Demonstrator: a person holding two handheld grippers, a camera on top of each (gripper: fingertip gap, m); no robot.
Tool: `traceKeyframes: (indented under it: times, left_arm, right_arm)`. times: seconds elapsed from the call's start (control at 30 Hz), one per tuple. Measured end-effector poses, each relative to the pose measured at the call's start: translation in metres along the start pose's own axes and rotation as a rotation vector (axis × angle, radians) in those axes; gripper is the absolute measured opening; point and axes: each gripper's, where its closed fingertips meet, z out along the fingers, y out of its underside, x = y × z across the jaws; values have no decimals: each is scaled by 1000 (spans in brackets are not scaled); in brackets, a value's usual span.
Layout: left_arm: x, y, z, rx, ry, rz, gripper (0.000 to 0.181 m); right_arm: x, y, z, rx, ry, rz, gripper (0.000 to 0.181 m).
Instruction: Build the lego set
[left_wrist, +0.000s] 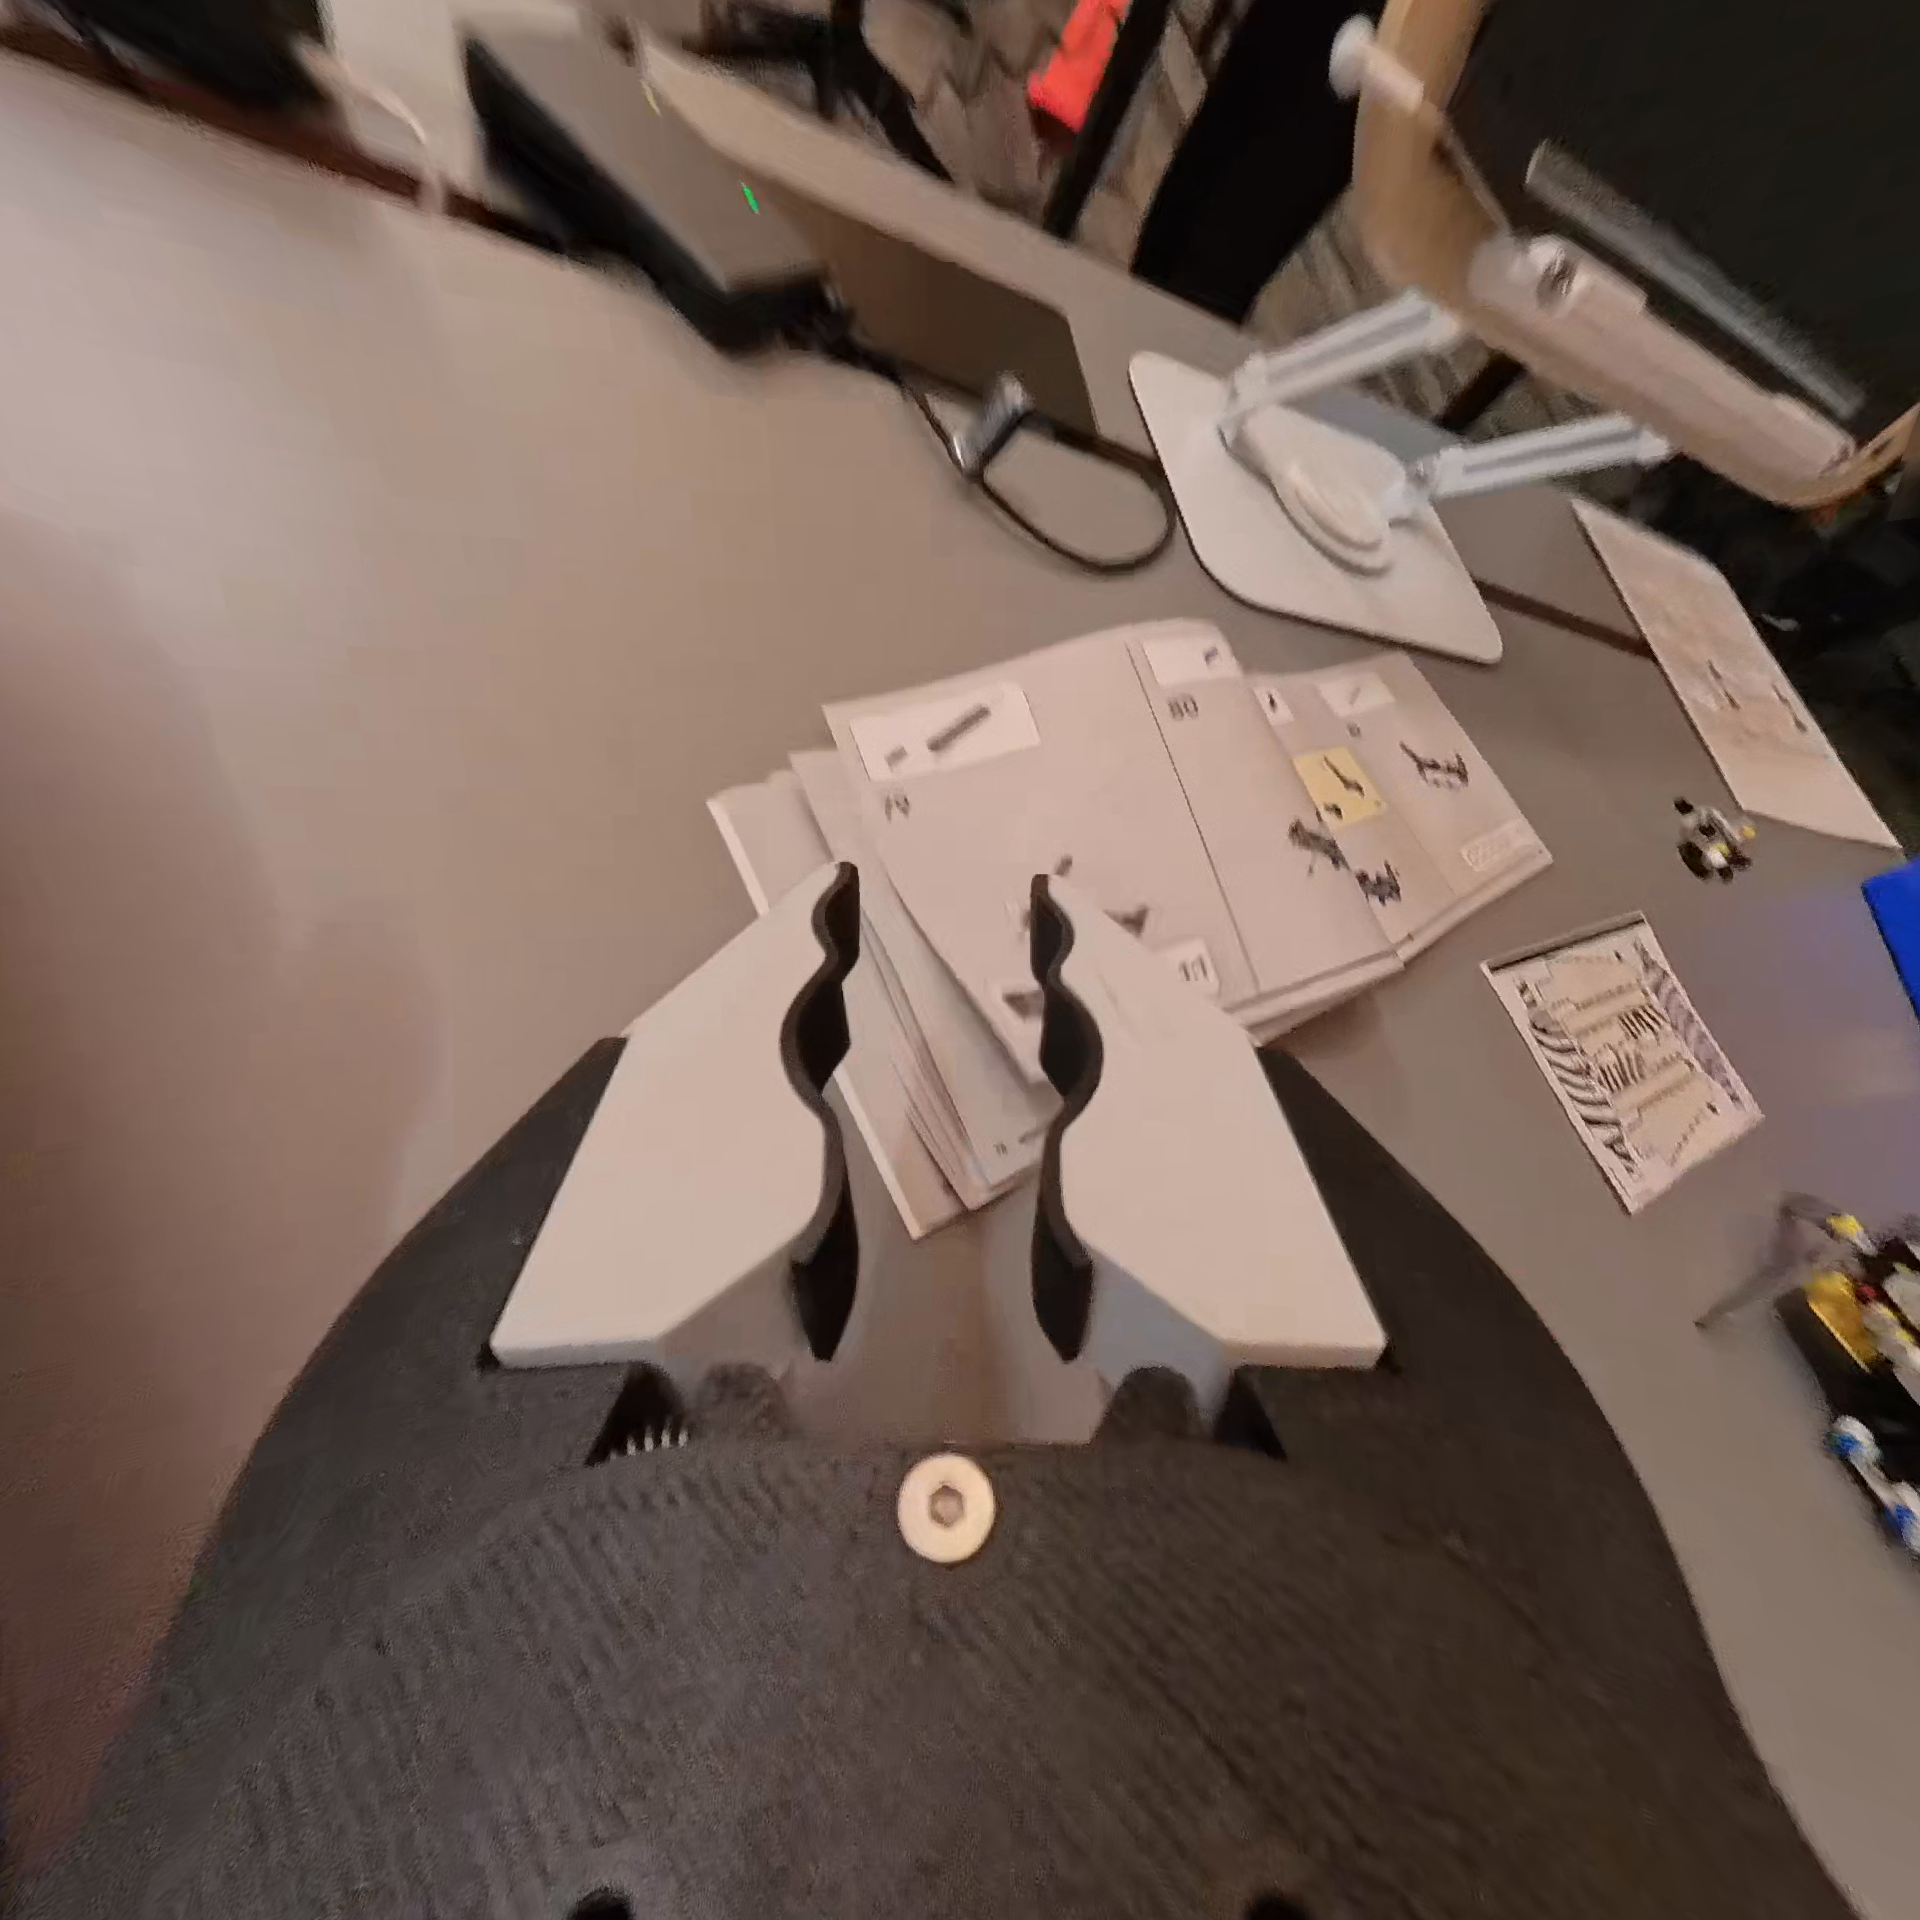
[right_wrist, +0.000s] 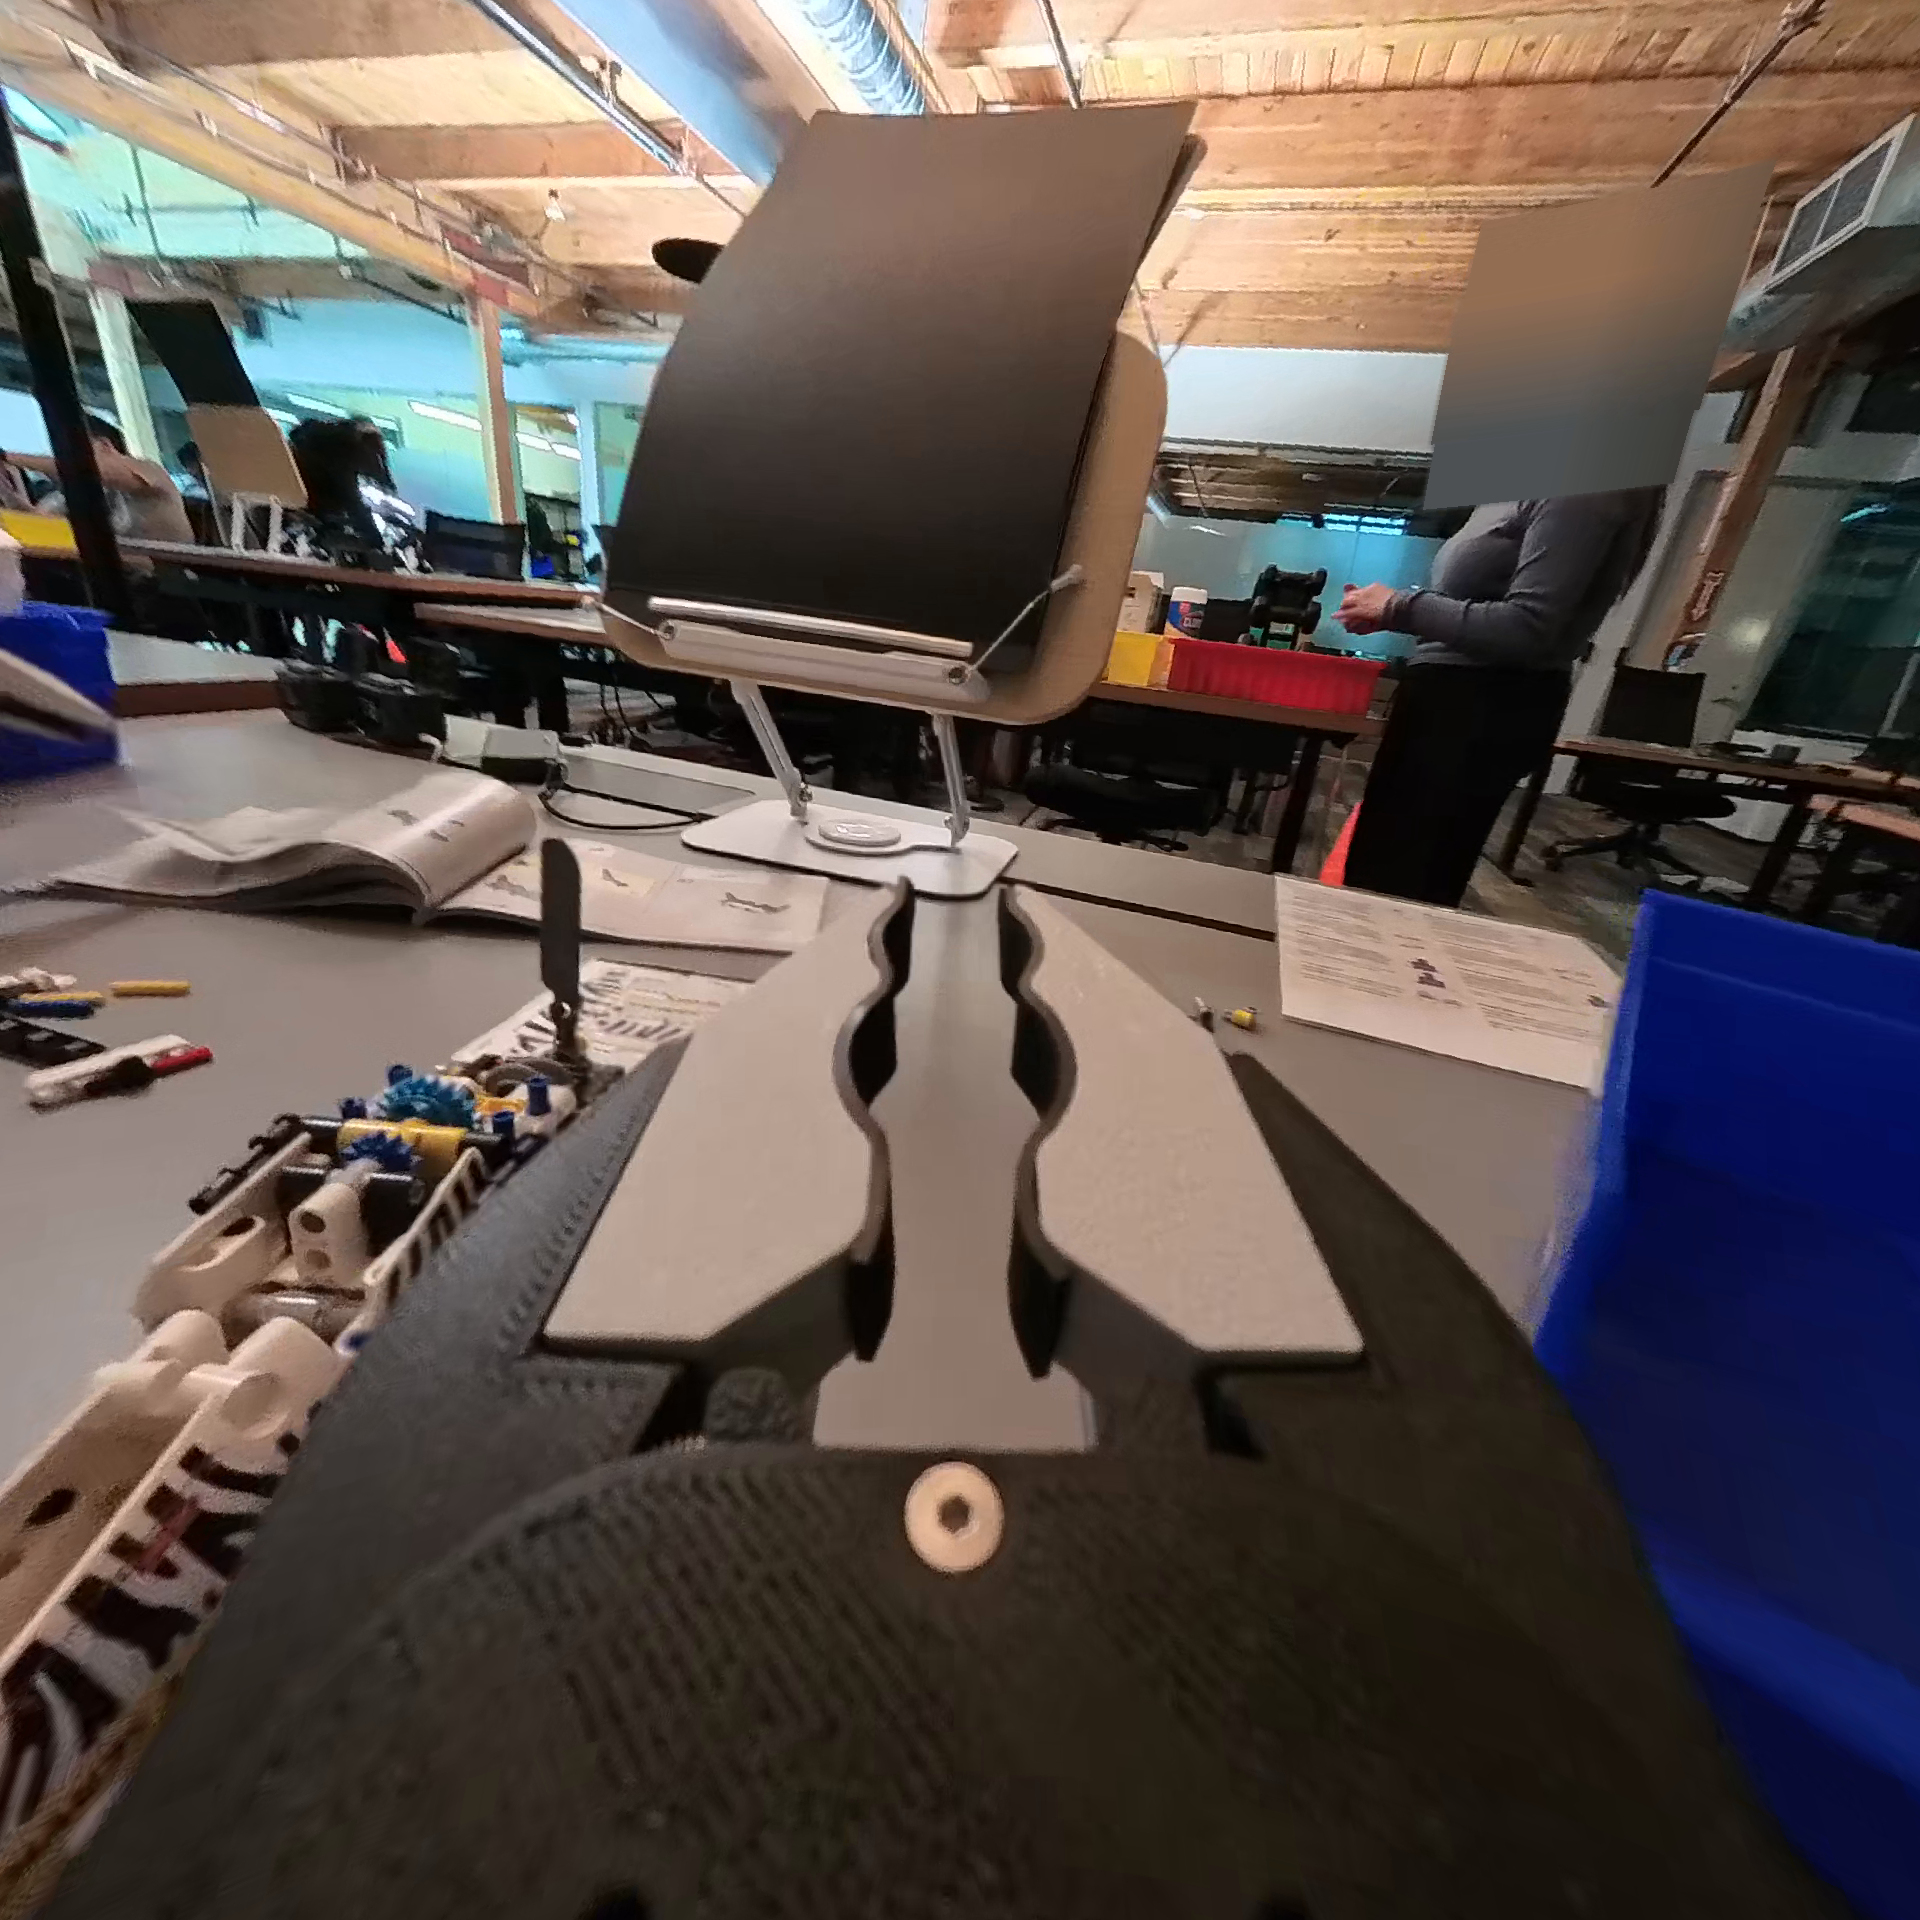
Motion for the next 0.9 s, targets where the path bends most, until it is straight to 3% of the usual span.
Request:
traceKeyframes:
  times: [0.1,0.17,0.3,0.37,0.6,0.7,0.9]
  left_arm:
    - [0,-21,-12,94,-56,55,22]
    - [12,-22,-12,90,-12,71,21]
    - [56,-3,4,-3,205,88,18]
    - [63,7,18,-54,206,165,17]
    - [38,48,71,-330,71,442,20]
    - [31,61,72,-329,69,438,17]
    - [21,61,65,-310,97,354,5]
  right_arm:
    - [-5,5,2,-34,7,-54,14]
    - [-12,5,3,-41,-18,-64,12]
    - [-12,6,-12,-84,14,-90,10]
    - [-7,8,-23,-111,48,-126,8]
    - [-9,20,-30,-185,102,-327,6]
    - [-17,32,-23,-245,98,-455,4]
    - [-18,34,-22,-220,180,-687,0]
